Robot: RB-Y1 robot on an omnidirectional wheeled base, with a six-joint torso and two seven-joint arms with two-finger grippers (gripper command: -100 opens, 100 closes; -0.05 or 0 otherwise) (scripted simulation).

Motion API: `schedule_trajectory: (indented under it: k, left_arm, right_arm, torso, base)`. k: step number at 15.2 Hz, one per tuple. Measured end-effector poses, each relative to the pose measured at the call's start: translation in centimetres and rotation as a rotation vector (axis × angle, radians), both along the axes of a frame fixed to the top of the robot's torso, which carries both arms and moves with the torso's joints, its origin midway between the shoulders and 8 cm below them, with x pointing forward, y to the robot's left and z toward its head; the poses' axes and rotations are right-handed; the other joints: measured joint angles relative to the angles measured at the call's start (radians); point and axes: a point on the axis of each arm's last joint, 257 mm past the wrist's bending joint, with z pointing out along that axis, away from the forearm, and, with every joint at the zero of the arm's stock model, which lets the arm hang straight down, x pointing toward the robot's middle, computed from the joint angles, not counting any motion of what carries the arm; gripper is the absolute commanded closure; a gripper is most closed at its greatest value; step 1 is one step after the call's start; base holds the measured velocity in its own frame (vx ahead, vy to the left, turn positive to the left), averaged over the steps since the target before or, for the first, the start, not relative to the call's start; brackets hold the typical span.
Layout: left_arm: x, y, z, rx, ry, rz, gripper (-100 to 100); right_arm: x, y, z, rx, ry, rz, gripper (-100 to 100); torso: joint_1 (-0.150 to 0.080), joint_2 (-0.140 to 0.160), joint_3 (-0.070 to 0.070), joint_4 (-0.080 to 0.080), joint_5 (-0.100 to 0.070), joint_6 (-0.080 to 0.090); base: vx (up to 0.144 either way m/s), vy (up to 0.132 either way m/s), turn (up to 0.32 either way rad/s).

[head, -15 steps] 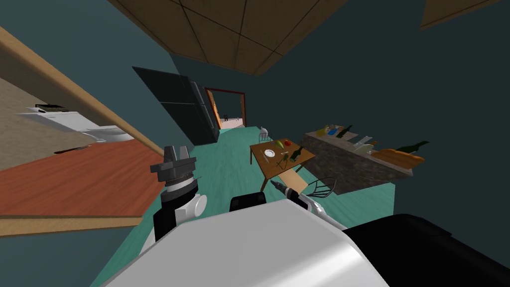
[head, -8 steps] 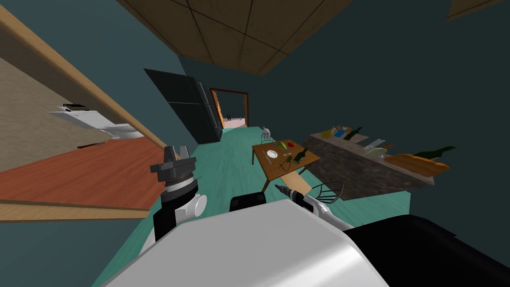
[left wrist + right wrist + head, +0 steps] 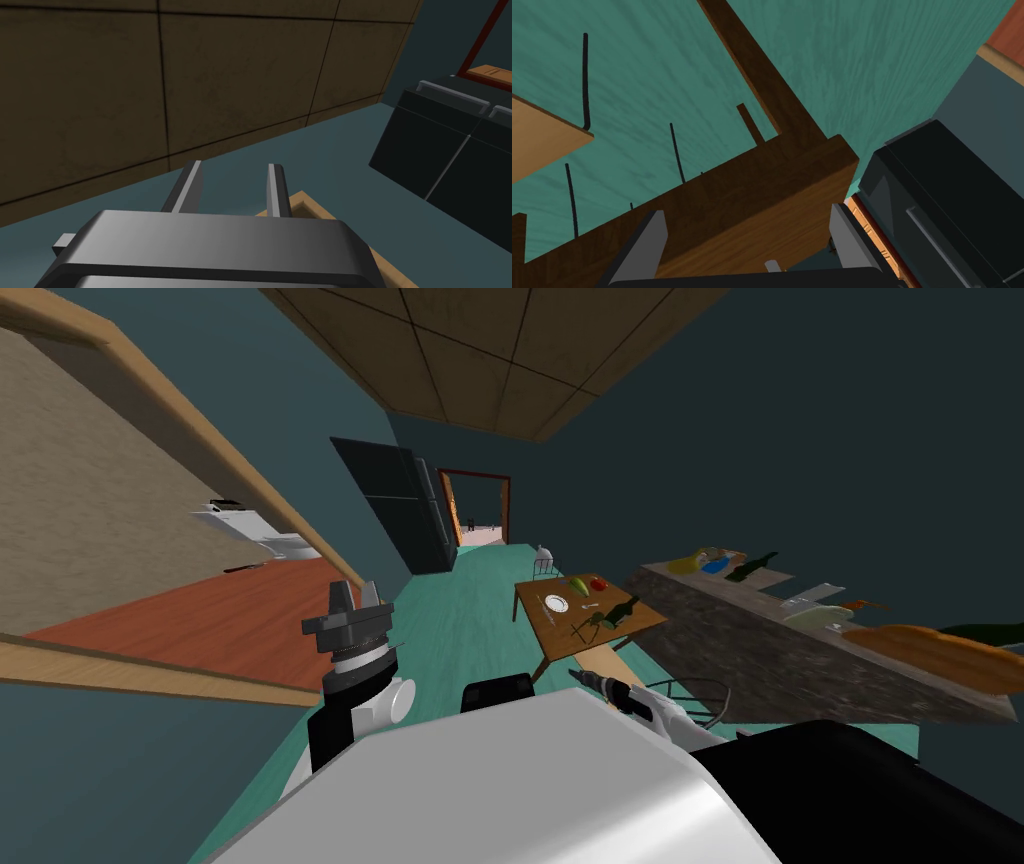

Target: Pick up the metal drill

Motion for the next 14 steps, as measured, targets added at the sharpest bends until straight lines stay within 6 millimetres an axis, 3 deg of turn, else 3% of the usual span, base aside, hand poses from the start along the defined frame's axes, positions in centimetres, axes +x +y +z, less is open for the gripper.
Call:
schedule_trajectory:
  k: [8,14]
  left_arm:
    - [0.0,0.0,0.0,0.0,0.0,0.0,0]
    - [0.0,0.0,0.0,0.0,0.0,0.0,0]
  right_arm:
    - [-2.3,-4.6,-0.6,-0.101,0.07,0.011,-100]
    - [-5.0,-10.5,-0.3,-0.219,0.152,0.028,-100]
  torso:
    - [0.0,0.003,0.001,0.0,-0.001,0.001]
    - [-0.002,-0.003,-0.002,-0.001,-0.001,0.001]
  base:
    - [0.035,-0.004,0.048]
    - [0.1,-0.023,0.153]
